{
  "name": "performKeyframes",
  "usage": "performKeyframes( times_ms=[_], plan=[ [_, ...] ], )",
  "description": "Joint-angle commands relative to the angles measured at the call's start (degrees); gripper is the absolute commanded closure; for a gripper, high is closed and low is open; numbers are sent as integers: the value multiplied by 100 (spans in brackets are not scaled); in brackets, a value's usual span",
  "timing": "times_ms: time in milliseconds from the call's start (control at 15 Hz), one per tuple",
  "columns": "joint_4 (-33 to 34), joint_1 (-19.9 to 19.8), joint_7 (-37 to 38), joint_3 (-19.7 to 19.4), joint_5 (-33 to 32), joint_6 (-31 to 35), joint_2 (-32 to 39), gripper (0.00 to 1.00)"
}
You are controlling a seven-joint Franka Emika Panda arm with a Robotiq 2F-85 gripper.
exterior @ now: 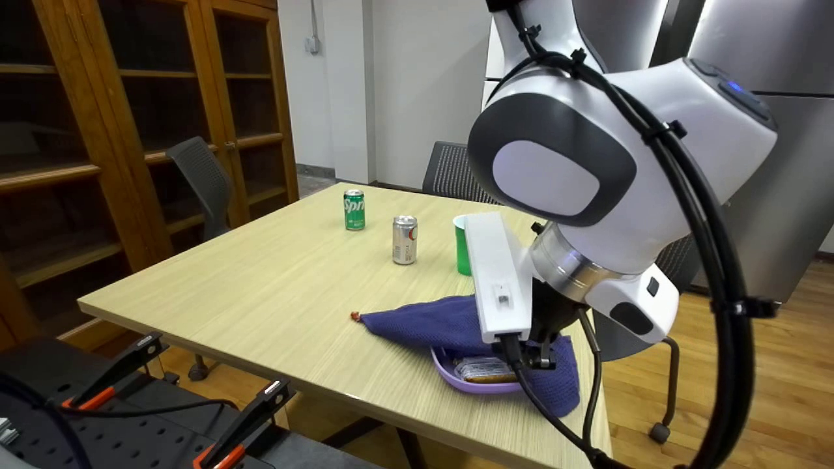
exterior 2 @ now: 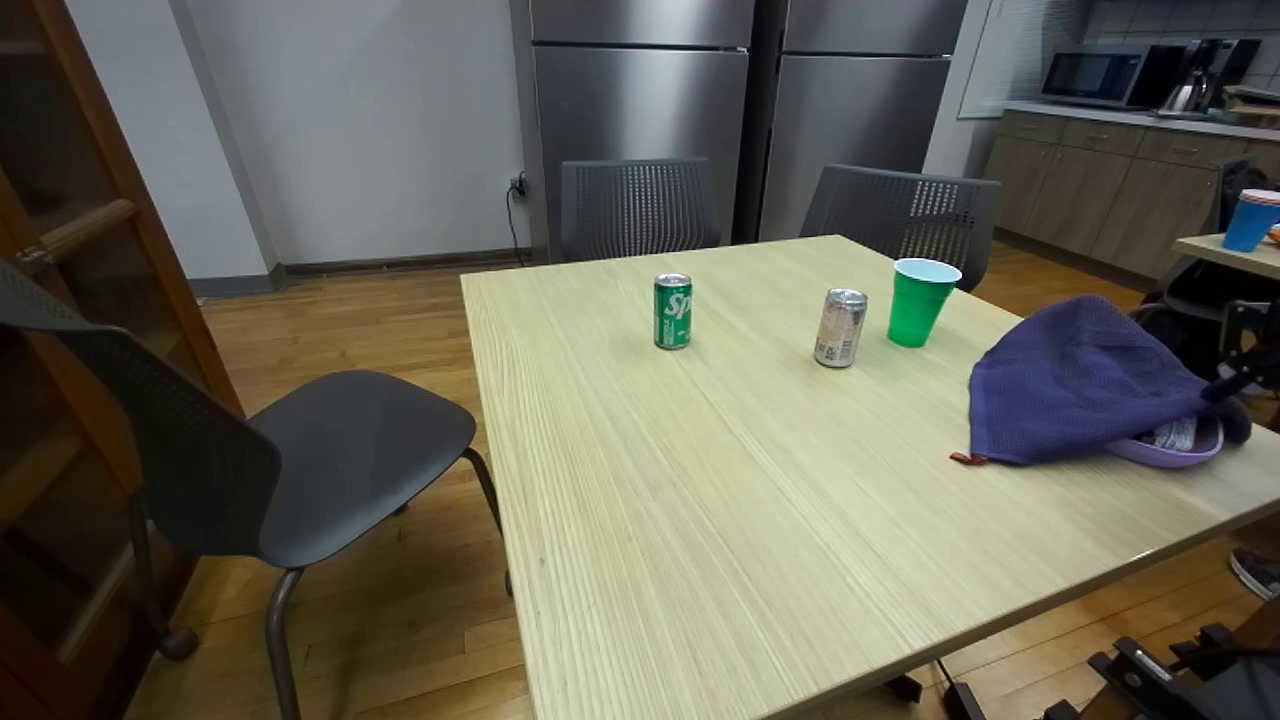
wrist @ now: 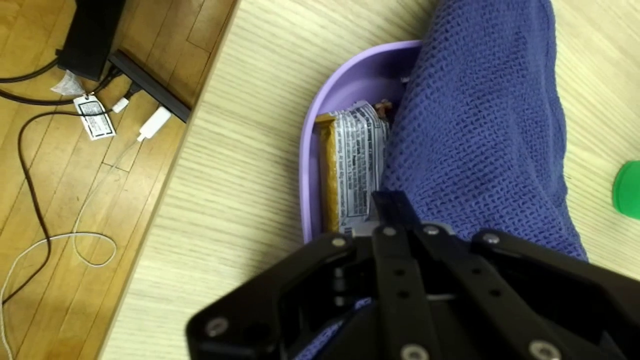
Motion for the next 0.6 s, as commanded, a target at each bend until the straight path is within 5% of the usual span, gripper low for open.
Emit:
performKeyframes(
  times_ms=[0,533],
  plan=[
    [-132,187,591,-235,-488,-334,-344,100],
    [-17,441,1795,-528,-1358,-1202,-659,100]
  ],
)
